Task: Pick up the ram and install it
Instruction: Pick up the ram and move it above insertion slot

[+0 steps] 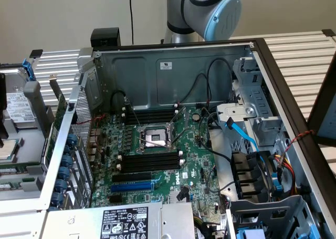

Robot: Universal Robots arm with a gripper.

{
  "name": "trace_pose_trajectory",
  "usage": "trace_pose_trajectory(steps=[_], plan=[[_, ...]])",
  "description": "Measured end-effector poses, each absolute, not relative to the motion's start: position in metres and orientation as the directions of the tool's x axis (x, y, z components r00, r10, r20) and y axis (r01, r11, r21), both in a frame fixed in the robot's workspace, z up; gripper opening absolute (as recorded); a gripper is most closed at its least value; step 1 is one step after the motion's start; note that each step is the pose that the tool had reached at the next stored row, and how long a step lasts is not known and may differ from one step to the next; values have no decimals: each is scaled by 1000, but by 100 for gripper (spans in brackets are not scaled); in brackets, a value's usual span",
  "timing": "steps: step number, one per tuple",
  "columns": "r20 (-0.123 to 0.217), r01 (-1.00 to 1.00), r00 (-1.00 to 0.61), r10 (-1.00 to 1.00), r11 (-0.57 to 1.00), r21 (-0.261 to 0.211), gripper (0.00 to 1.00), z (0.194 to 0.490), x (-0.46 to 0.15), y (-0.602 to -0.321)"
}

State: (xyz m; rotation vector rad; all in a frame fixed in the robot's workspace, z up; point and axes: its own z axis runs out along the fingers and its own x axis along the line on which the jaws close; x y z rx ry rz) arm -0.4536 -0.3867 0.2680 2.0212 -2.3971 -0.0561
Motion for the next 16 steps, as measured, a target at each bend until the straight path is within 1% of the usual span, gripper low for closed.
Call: trace_pose_trajectory(steps=[16], plan=[[-18, -986, -166, -986, 165, 34, 27, 261, -456, -392]])
